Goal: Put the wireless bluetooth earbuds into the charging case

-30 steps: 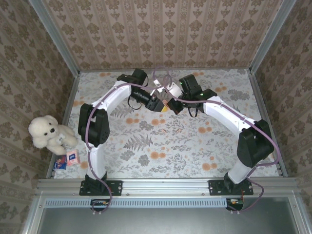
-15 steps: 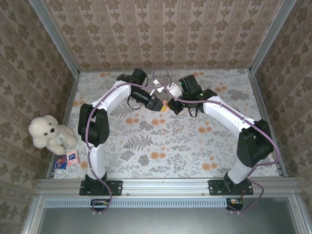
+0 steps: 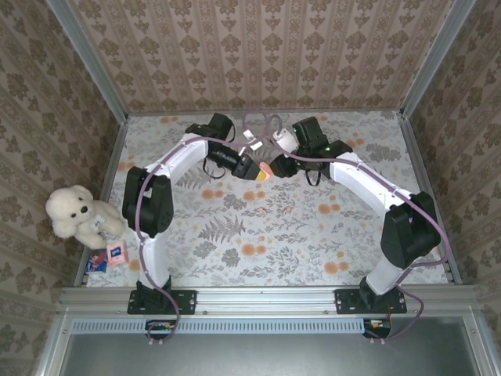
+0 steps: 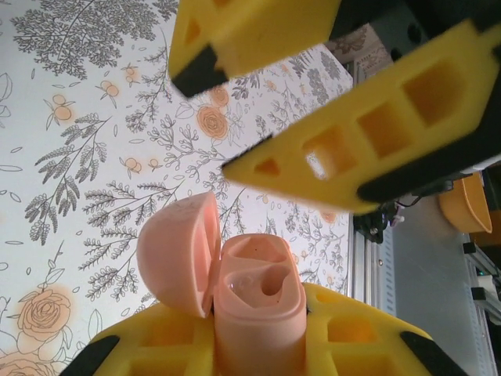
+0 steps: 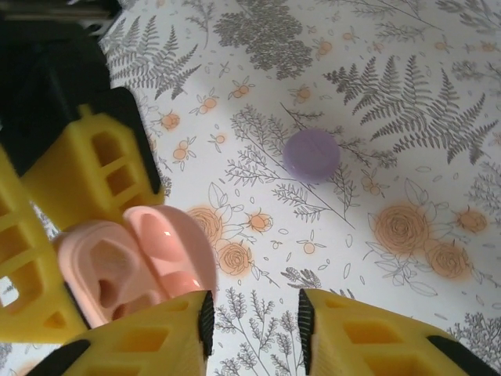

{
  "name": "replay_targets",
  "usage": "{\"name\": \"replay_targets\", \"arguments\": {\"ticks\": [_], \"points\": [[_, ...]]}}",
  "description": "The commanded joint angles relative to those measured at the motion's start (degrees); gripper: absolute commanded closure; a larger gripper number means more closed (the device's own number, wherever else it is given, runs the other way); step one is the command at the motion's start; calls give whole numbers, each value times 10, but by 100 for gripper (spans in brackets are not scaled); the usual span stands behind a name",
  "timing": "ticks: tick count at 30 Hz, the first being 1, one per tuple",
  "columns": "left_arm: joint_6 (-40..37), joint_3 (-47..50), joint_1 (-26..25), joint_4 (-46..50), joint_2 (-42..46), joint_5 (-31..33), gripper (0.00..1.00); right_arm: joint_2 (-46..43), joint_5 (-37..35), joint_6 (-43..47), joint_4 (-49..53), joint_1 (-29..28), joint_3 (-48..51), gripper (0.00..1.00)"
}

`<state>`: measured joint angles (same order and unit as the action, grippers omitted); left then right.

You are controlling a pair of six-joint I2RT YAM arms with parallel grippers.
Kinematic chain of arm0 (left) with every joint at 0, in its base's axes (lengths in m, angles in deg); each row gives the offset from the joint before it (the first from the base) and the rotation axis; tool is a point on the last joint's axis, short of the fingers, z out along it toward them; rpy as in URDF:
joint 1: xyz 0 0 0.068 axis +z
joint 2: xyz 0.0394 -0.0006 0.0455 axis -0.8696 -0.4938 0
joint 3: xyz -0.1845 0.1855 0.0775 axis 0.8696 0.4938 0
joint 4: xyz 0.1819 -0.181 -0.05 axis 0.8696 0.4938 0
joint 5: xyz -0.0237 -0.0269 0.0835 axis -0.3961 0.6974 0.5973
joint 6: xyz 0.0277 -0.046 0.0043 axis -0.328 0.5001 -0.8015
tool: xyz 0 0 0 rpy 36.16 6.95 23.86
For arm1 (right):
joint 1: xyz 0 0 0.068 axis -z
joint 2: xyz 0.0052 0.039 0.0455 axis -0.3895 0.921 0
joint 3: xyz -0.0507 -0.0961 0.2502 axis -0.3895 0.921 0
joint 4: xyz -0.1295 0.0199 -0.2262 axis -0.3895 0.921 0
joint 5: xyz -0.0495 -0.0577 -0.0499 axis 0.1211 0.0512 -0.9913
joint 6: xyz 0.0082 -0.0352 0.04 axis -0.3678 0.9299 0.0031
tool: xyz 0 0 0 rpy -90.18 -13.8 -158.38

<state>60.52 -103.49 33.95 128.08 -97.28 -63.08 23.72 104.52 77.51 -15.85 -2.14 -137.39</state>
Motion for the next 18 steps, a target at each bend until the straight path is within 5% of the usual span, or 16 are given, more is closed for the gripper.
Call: {"name": "replay_targets", "arguments": {"ticks": [1,8,18], "points": [[19,23,18,-47,38,-18,100,-43,37,-29,8,12,-6,59],[72,93,24,-153,86,17,100,-127,51,-124,-24,35,53,46],[211,300,31,-513,231,195,100,-176,-58,-351,4,33,112,40]]}}
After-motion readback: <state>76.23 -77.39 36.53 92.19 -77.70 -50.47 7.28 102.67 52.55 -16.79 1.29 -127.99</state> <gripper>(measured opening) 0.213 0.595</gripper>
